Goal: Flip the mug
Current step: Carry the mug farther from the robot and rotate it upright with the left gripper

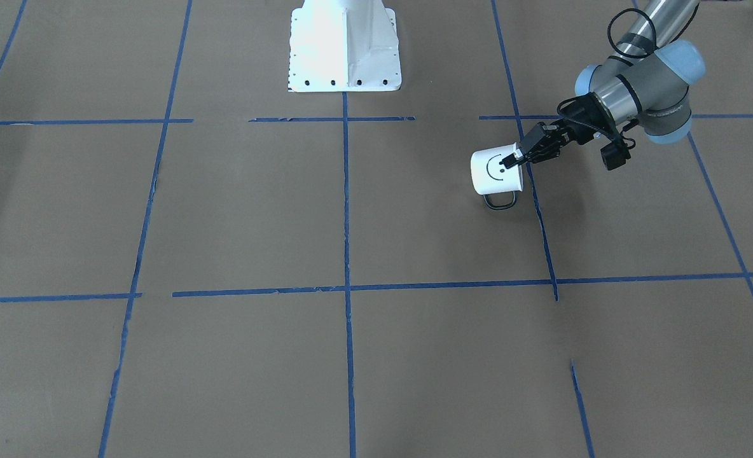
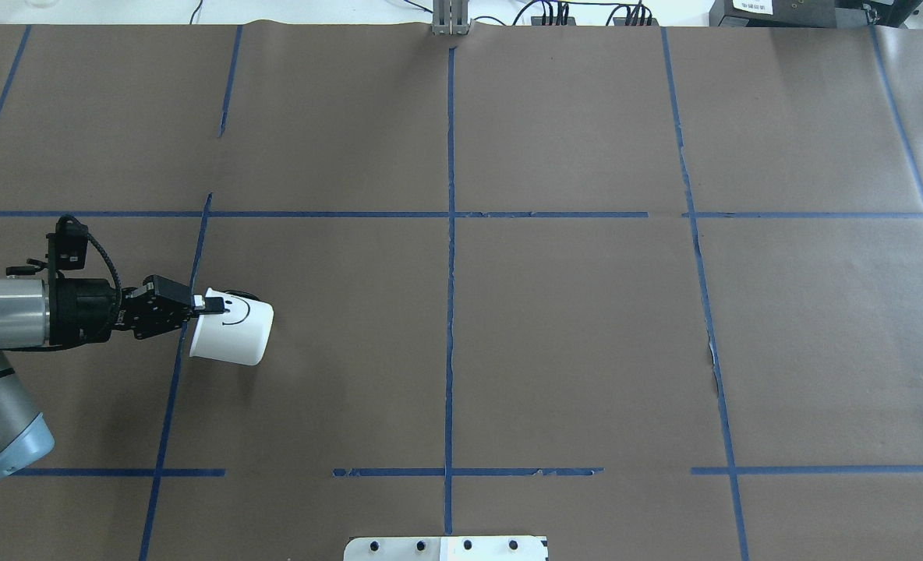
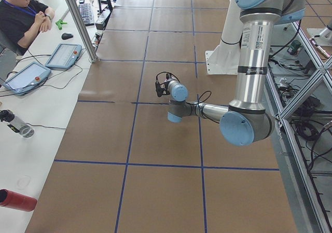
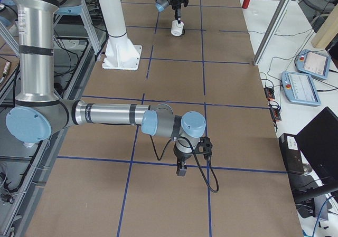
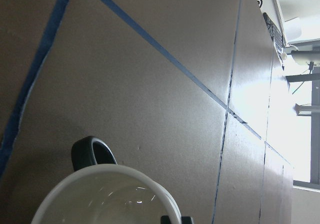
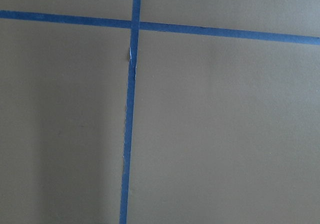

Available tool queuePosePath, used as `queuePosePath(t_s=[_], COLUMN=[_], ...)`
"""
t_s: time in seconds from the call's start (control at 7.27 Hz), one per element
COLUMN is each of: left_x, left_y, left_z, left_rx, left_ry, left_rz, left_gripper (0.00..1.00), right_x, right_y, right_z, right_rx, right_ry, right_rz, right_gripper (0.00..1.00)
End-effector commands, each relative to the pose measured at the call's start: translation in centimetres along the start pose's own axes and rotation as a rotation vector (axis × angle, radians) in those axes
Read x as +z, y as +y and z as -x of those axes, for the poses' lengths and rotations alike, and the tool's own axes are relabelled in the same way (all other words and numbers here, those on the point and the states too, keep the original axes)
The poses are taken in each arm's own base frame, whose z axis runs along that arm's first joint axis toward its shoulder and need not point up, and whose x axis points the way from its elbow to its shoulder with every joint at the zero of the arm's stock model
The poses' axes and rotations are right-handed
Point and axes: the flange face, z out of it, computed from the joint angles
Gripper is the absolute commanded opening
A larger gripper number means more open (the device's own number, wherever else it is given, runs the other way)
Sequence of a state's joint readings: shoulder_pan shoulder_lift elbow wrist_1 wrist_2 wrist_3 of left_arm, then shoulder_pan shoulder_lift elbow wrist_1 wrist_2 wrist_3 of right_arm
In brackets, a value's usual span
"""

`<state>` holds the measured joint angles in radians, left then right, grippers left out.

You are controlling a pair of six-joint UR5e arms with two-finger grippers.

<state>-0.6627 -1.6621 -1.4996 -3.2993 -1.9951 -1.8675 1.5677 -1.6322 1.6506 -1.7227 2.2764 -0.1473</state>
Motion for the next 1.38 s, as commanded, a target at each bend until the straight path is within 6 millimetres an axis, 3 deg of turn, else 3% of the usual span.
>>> queuePosePath(t_s=[0.0,0.28,0.55,0.83,0.96,1.1,1.24], left_x=[4.2,12.9,19.2,21.5,22.2,23.6,26.6], left_y=[-2.1,-4.5,-4.8,-4.6,-4.9,-4.1,-1.2], left_z=[-3.8,-11.6,-21.6,-26.3,-27.7,-29.1,-29.5], left_rx=[-0.074,-0.175,-0.225,-0.249,-0.246,-0.244,-0.231], left_ry=[-0.148,-0.362,-0.471,-0.545,-0.587,-0.672,-0.792], left_rz=[-0.046,-0.127,-0.184,-0.25,-0.318,-0.356,-0.399], left_gripper=[0.0,0.0,0.0,0.0,0.0,0.0,0.0], right_x=[0.0,0.0,0.0,0.0,0.0,0.0,-0.1], right_y=[0.0,0.0,0.0,0.0,0.0,0.0,0.0], right_z=[0.0,0.0,0.0,0.0,0.0,0.0,0.0], right_rx=[0.0,0.0,0.0,0.0,0.0,0.0,-0.001], right_ry=[0.0,0.0,0.0,0.0,0.0,0.0,0.0], right_rz=[0.0,0.0,0.0,0.0,0.0,0.0,-0.001], right_gripper=[1.0,1.0,1.0,1.0,1.0,1.0,1.0])
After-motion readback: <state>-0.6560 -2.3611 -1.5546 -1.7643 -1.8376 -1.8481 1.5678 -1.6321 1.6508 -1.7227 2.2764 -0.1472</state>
